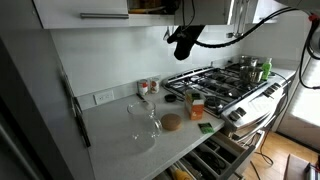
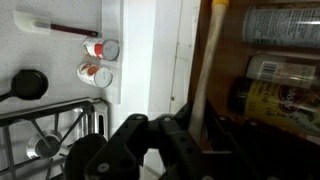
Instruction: Open the right door of the upper cabinet on the left and remove the orange spatula then put it in the glass jug
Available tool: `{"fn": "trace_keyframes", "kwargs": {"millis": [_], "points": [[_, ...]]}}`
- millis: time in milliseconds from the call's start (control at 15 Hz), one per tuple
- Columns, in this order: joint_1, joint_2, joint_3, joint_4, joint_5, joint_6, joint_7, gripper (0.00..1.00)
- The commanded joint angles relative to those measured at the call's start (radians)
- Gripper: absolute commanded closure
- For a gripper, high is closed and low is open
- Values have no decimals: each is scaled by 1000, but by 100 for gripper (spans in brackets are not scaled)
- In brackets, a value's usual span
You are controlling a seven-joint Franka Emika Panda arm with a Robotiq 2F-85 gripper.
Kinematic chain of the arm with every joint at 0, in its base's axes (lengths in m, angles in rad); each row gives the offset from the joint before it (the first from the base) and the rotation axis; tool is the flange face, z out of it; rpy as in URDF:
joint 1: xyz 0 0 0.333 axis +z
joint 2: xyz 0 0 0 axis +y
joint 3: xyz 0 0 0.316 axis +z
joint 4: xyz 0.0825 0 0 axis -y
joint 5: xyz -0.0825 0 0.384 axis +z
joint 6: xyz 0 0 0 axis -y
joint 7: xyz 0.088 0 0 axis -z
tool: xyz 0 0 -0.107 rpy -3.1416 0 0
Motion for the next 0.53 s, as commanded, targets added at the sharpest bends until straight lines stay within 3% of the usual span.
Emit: {"fn": "trace_keyframes", "kwargs": {"millis": [0, 467], "points": [[3, -37, -7, -18, -16, -39, -5, 97], [-5, -50, -2, -18, 2, -23, 7, 97]]}}
